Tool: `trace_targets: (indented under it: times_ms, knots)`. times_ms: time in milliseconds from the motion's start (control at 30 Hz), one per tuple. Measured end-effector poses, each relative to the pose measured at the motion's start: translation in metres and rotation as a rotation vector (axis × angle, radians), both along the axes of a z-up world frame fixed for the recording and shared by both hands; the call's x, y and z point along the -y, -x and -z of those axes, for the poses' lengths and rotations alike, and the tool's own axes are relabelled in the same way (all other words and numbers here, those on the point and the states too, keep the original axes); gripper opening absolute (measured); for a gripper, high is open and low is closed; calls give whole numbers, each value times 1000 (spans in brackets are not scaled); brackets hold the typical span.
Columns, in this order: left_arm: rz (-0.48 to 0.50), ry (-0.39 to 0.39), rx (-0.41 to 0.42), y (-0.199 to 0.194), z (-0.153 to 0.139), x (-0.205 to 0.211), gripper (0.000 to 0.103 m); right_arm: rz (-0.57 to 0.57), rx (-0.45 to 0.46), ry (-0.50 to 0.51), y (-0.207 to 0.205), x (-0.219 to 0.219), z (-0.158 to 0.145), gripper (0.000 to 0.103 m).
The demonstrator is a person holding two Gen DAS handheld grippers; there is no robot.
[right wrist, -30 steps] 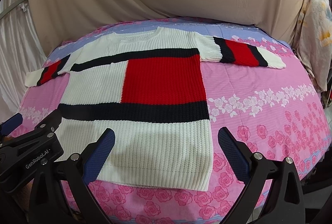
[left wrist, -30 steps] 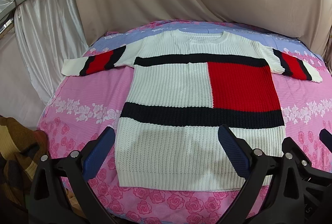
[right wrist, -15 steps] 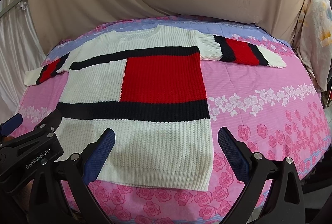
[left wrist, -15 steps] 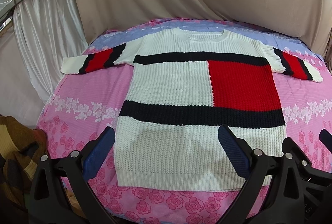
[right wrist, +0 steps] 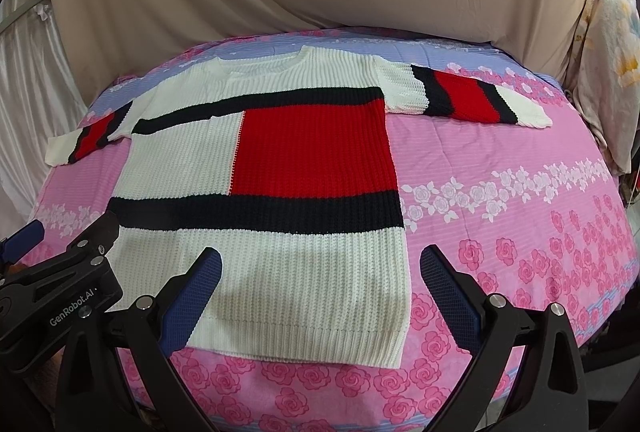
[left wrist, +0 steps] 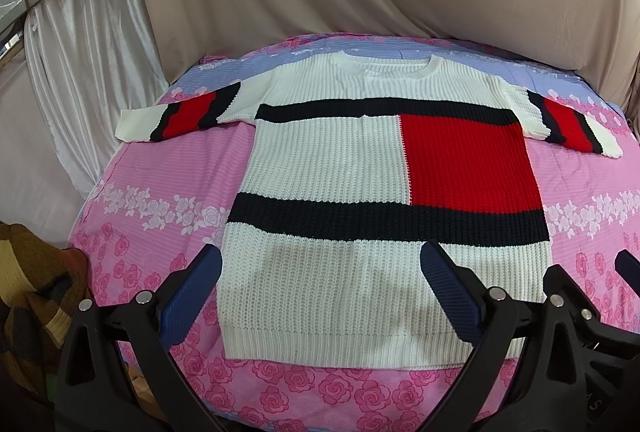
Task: Fold small clothes
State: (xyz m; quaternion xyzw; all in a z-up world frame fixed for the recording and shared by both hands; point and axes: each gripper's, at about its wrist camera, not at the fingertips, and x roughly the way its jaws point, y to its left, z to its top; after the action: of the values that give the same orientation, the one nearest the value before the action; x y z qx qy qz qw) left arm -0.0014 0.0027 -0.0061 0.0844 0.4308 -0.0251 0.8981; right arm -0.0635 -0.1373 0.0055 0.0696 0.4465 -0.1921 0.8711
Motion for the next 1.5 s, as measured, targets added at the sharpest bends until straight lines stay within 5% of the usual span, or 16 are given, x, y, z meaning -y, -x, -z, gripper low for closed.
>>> trace_targets:
  times_ms: [833,1000,1333,1500]
  knots:
    - [12,-11,-29,-11,7,6,97,14,-24,-21,-6,5,10,98]
    - [10,62,-56,-24,5,-1,97,19,-2,-84,-15,25,13,98]
    - [-25,166,-90,-69,17,-2,97,335,208,-253,10,230,25,98]
    - [-105,146,-104,-77,25,26,98,397,223,-247,-5,346,42,76]
